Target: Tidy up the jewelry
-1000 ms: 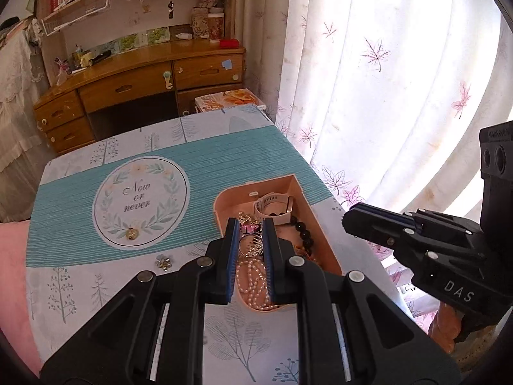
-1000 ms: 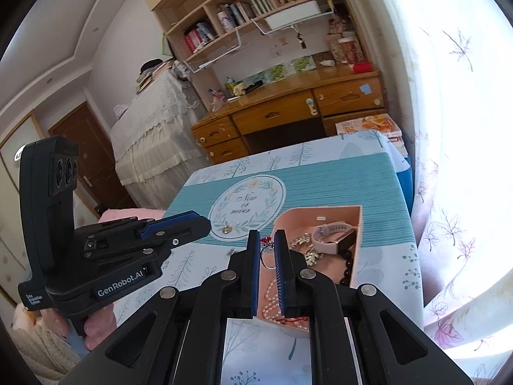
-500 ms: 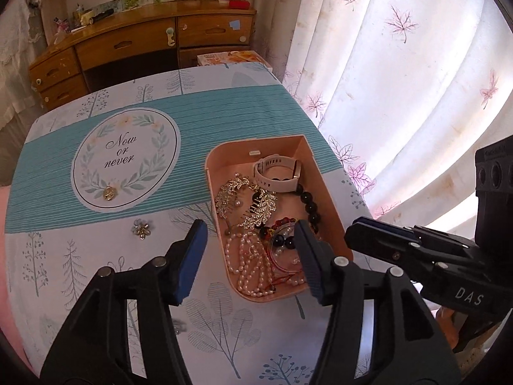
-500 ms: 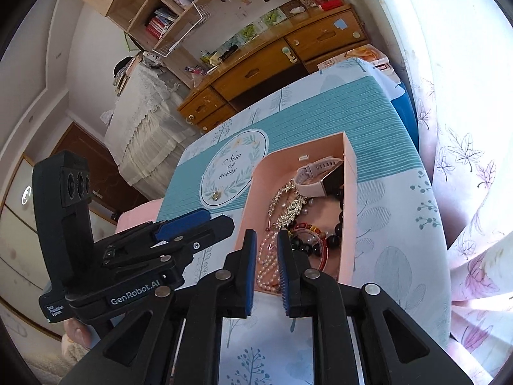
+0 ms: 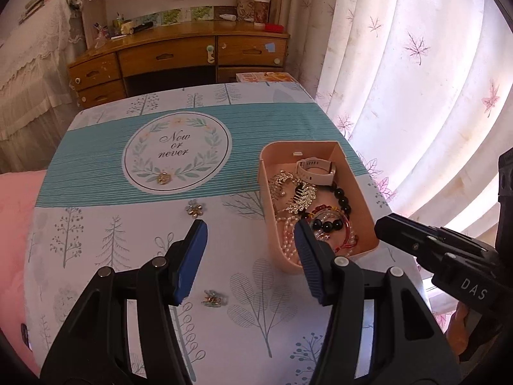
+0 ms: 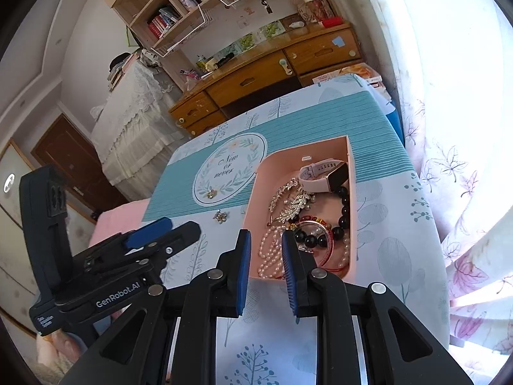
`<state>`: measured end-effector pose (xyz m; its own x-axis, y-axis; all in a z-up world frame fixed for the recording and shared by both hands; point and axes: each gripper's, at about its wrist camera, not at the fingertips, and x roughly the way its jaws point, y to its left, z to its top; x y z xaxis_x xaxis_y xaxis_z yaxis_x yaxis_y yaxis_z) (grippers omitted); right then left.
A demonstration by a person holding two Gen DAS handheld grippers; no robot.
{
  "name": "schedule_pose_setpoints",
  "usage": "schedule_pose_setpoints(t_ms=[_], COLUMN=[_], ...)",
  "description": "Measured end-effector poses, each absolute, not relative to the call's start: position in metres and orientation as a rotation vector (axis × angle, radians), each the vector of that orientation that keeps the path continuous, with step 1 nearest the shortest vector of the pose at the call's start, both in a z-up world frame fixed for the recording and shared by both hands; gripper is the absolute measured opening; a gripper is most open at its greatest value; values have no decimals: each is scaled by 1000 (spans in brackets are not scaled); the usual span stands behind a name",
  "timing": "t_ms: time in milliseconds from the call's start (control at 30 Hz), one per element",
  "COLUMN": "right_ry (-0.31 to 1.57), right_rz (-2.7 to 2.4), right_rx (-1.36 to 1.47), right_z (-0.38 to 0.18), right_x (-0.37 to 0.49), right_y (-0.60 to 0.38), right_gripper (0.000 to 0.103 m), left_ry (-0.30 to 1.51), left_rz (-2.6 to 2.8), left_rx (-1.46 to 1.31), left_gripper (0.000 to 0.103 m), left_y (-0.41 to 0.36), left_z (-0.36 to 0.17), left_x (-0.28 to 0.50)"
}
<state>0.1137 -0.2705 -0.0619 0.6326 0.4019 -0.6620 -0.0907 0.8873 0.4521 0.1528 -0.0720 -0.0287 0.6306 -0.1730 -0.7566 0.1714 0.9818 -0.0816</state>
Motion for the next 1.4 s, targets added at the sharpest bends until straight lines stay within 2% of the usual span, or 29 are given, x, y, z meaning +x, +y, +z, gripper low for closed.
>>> schedule_pose_setpoints(t_ms=[333,833,1100,1400], right_ry=[805,770,803,845], right_rz=[228,248,294,334], right_rx=[300,187,140,89], right_z=[-49,-27,-22,1], right_x=[86,72,91,157], right_y=[-229,-167,-131,-108], right_gripper=[20,20,21,21], left_ry=[764,734,744,829], left_rz=[-168,-114,-46,-2], left_rx=[-38,-127,-114,-132], left_gripper=[54,54,54,53], left_y=[-36,27,71,138], left_z=[-4,-3,-8,-10], left_x=[114,100,119,186])
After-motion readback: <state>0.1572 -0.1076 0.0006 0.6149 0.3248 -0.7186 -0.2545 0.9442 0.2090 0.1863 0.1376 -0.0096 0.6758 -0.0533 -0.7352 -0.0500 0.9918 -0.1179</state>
